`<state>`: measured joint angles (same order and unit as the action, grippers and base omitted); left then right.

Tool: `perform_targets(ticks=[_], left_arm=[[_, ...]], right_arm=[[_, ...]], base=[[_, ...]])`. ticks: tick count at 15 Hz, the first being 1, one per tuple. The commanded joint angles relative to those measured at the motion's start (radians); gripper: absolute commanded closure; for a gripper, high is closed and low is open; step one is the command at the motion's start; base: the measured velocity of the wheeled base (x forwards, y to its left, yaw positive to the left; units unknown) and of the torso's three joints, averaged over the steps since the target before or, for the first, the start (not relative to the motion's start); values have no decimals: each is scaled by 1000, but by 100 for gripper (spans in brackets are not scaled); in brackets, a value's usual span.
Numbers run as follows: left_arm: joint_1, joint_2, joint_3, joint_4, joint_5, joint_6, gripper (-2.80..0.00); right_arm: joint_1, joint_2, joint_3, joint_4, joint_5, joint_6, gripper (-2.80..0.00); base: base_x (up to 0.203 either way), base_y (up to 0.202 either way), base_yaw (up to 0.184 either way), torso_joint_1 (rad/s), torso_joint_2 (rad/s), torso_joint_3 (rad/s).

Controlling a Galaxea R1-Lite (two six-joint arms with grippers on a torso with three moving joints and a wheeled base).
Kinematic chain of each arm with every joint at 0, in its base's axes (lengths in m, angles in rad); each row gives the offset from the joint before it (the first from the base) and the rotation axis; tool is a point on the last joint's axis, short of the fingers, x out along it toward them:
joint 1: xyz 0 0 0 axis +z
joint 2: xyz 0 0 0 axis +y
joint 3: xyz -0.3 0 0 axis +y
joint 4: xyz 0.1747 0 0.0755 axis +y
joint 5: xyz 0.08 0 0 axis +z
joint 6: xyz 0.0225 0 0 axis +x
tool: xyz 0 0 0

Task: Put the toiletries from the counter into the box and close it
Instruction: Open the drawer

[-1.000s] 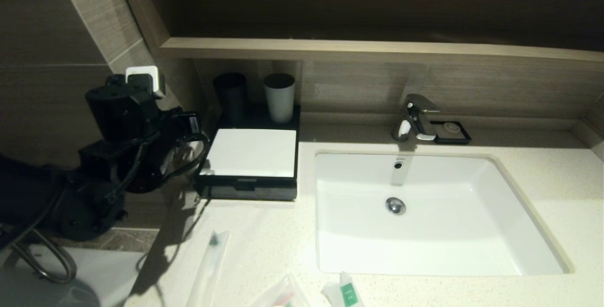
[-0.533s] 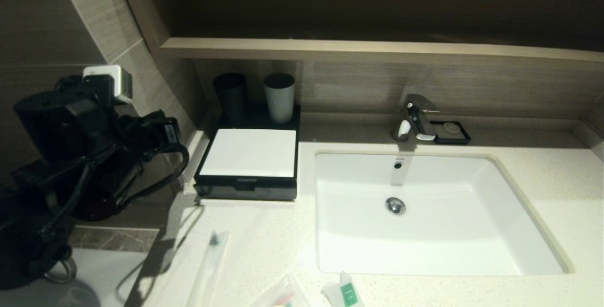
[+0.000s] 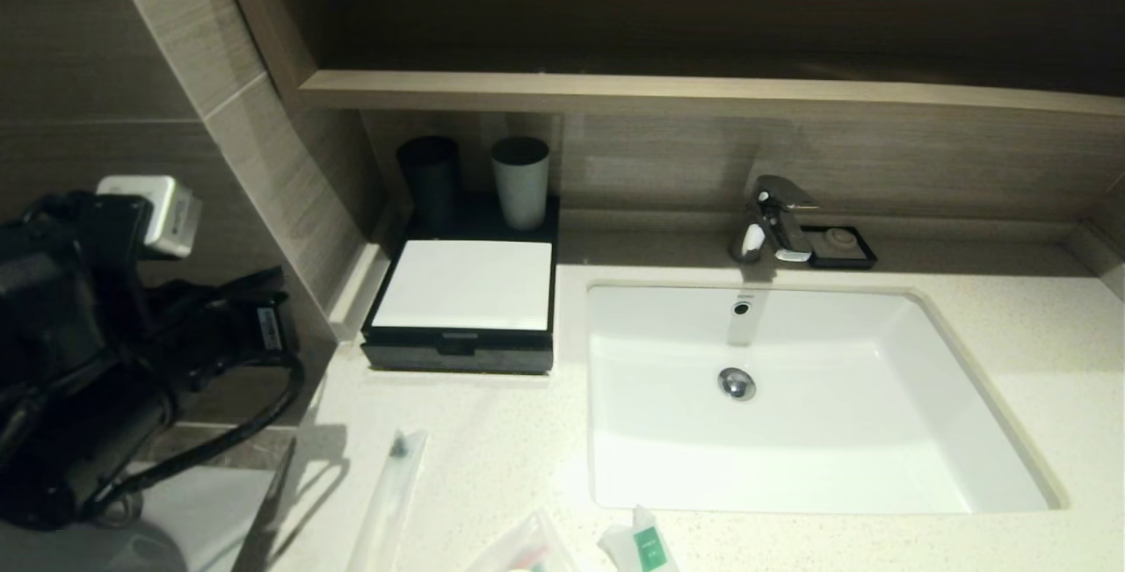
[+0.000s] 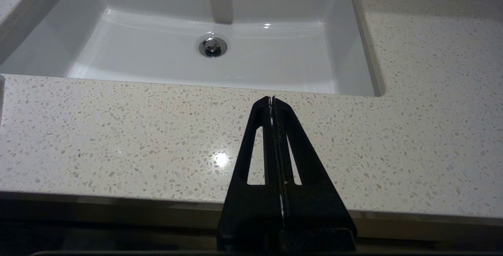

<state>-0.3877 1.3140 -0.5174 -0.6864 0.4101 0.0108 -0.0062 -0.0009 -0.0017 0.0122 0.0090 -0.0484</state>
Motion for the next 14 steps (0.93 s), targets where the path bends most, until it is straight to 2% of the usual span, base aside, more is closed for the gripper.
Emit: perform_targets(ticks=[1,2,5,8,10,14], left_arm=[[-14,-122,19,148,-7,-9,0],[-15,-143,31,208,-13,-25,0],[-16,-150,34,341,-90,-78,0],[-16,-131,9,426,-191,-142,0],[-16,-89,-14,453,-226,-198,0],[-51,24,-89,448,-238,-287,0]], right_arm=[[0,-1,0,0,0,-1,0],[0,0,0,0,0,-1,0],[0,-1,0,0,0,-1,0],[0,-1,0,0,0,-1,0],[0,1,0,0,1,-1,0],[0,-1,0,0,1,-1,0]], base=[[0,0,0,0,0,0],[0,0,0,0,0,0],[0,0,0,0,0,0],[0,0,0,0,0,0],[0,0,0,0,0,0],[0,0,0,0,0,0]])
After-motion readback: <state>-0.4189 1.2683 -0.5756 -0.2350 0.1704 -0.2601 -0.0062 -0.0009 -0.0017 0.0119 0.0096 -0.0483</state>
